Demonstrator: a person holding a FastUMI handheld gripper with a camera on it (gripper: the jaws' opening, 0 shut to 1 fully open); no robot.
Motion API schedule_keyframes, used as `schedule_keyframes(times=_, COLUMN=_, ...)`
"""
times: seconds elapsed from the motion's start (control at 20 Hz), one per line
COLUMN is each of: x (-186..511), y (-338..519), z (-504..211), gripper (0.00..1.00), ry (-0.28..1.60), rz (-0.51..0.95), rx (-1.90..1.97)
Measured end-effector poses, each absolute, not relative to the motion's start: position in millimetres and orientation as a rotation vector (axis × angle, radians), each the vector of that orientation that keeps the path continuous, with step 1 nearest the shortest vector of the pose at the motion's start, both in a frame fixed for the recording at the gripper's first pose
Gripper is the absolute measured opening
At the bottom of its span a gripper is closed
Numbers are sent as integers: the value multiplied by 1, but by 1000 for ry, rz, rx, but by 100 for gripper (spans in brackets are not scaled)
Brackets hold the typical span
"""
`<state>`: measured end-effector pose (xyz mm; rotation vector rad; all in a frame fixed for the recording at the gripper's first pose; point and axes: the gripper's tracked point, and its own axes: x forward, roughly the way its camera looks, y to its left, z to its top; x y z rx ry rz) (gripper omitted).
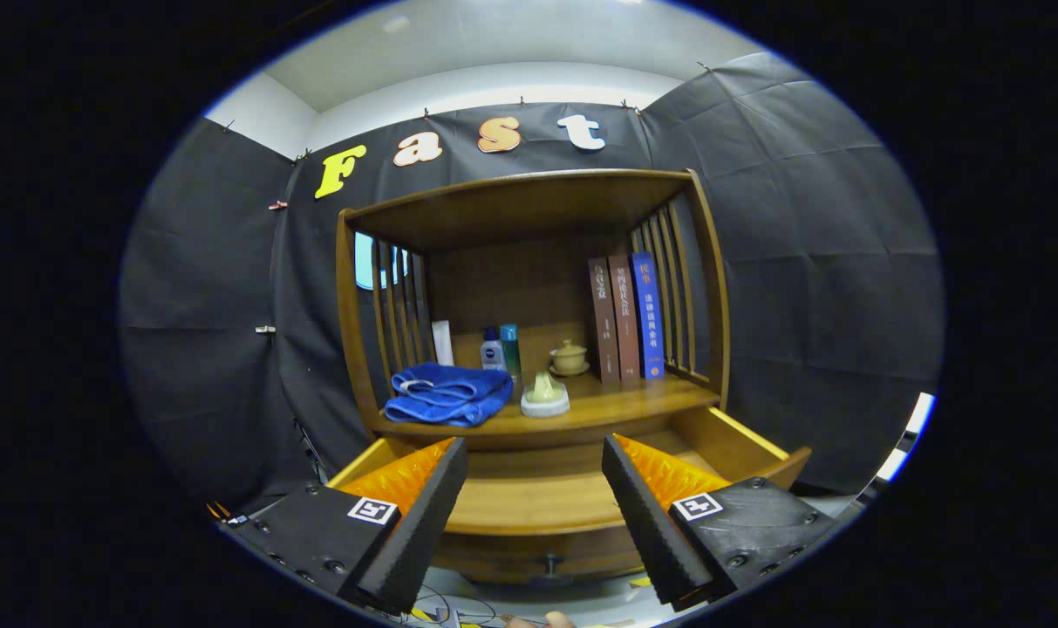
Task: Pull open the drawer, take out the items inside it, and place them on the countertop above the cabinet.
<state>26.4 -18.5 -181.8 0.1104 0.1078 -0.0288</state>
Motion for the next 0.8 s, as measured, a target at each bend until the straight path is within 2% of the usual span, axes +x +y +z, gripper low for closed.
schedule_keyframes(times=0.4, x=4, y=-18, z=-288, gripper=99, ry=251, rz=-42, rx=144)
schedule_keyframes(times=0.8, x=30, y=-14, z=-316, gripper=99, ry=244, rz=-32, rx=90)
